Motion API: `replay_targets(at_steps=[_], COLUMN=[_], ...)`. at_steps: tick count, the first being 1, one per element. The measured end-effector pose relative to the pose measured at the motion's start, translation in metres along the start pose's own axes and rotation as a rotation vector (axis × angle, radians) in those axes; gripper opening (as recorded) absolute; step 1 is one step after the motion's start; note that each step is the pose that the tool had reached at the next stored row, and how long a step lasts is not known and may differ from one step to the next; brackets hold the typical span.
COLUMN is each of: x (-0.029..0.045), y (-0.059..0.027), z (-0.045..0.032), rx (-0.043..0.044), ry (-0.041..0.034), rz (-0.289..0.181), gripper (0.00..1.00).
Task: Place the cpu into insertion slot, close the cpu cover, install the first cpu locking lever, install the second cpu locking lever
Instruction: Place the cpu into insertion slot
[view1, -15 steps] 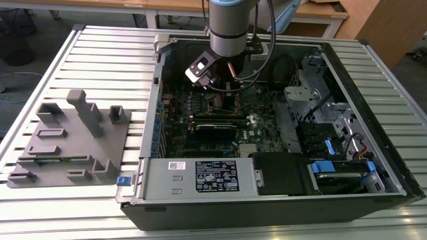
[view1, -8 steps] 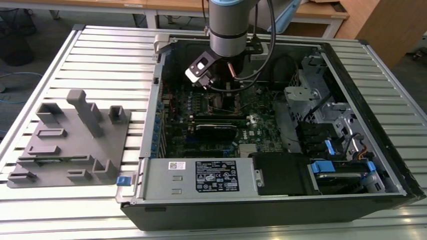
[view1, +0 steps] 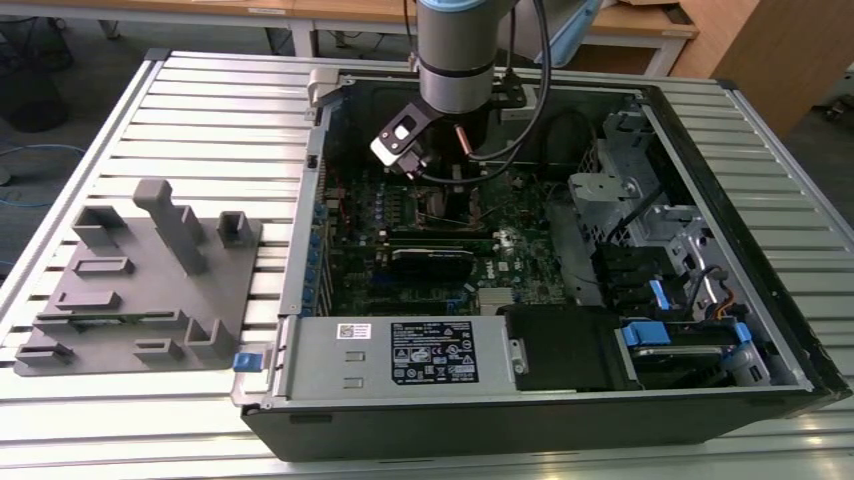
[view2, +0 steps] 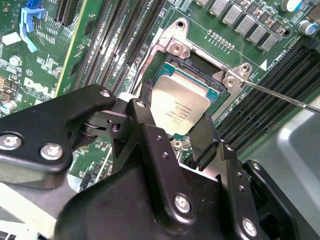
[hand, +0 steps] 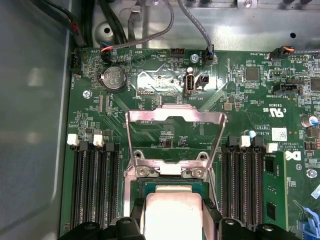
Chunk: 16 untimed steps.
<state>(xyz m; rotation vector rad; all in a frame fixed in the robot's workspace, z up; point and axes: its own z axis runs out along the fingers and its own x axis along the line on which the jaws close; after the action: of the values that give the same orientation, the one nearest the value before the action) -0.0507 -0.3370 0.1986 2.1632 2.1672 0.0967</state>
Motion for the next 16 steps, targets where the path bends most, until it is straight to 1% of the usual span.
replay_targets(at_steps=[4, 16], x=[0.0022, 0.0024], y=[-0.0001, -0.0004], z=[0.0001, 0.0019], rx=[-0.0001, 0.0000], ry=[0.0000, -0.0019], rz=[0.001, 0.007], gripper=[0.54, 0.54])
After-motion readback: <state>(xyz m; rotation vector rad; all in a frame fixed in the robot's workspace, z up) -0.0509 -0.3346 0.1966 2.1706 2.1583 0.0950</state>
